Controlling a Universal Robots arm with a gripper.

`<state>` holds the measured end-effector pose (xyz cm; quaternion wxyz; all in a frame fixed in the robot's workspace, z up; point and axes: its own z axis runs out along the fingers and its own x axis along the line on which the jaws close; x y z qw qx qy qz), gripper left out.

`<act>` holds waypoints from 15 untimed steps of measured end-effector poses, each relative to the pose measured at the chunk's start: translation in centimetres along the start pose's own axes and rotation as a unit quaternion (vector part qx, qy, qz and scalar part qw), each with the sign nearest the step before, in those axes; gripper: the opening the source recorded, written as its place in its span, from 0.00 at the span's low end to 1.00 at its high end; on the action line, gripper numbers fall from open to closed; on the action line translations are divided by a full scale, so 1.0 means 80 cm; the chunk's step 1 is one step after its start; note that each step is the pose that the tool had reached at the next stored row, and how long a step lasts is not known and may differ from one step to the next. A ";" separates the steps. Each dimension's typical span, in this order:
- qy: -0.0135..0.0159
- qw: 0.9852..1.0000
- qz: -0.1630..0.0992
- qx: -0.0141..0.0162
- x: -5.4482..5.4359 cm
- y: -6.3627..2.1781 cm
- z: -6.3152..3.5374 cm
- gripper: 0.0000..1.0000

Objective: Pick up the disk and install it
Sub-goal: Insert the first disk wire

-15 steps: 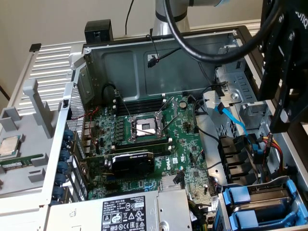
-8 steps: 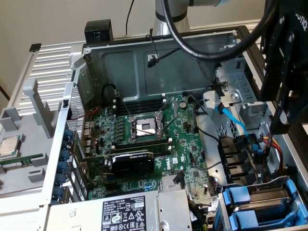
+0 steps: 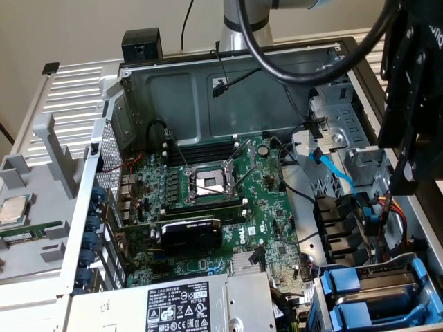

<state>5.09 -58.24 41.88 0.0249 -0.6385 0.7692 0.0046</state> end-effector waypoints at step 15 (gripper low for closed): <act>-0.004 0.999 0.032 0.001 -0.013 -0.011 0.004 0.51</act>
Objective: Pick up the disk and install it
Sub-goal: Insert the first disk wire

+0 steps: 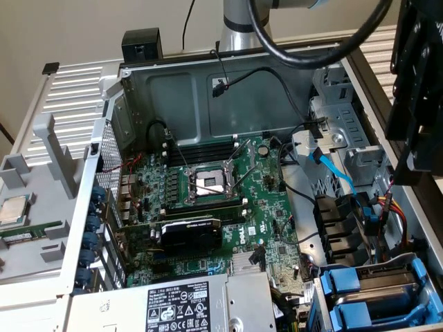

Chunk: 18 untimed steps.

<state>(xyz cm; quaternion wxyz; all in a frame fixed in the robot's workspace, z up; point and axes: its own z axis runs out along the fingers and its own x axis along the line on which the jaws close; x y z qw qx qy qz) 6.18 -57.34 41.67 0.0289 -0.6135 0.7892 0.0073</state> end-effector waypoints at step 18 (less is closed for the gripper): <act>0.000 0.997 0.080 0.009 -0.001 -0.001 0.011 0.59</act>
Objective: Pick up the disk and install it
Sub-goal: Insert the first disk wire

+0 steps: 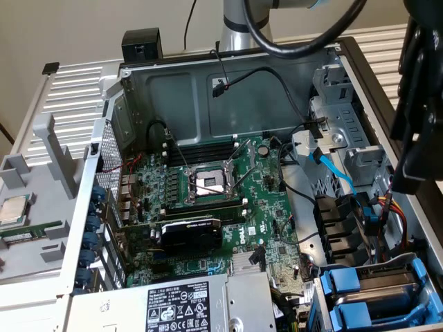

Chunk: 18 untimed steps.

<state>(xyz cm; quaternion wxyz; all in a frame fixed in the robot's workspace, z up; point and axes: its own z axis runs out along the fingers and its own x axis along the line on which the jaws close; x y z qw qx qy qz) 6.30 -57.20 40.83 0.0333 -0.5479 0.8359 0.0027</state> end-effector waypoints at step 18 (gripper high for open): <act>0.000 0.997 0.082 0.011 0.001 -0.001 0.030 0.59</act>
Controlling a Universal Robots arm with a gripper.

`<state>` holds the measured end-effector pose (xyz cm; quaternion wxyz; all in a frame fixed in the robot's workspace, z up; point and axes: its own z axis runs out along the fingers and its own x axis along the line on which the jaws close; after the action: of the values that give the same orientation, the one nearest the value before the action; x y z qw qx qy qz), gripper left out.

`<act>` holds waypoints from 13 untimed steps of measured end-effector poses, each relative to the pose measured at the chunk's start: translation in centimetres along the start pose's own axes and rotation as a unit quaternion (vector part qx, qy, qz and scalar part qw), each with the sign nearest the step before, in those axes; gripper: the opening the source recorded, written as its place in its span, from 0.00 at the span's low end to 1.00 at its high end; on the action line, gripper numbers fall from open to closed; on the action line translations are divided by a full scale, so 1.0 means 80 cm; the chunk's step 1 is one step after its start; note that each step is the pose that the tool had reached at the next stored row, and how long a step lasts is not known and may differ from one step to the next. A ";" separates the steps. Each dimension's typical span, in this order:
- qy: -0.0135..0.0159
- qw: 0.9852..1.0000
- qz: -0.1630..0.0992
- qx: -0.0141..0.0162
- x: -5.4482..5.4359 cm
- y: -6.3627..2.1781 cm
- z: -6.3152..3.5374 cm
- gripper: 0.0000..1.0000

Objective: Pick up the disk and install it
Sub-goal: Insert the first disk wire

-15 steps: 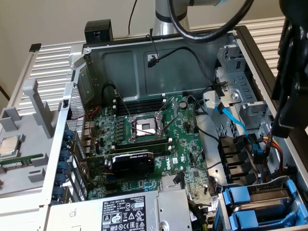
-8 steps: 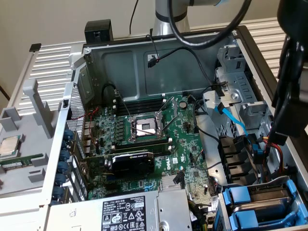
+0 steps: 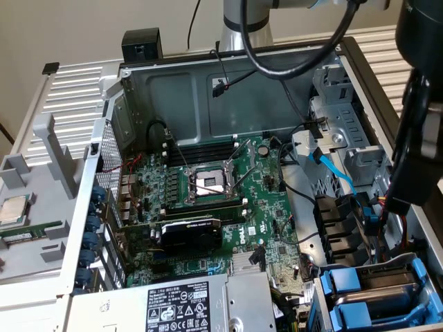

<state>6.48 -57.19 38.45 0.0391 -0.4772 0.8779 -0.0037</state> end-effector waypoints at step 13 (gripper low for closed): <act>-0.004 0.999 0.030 0.014 0.007 0.010 0.017 0.59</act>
<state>5.62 -57.18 37.00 0.0496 -0.4502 0.8914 -0.0125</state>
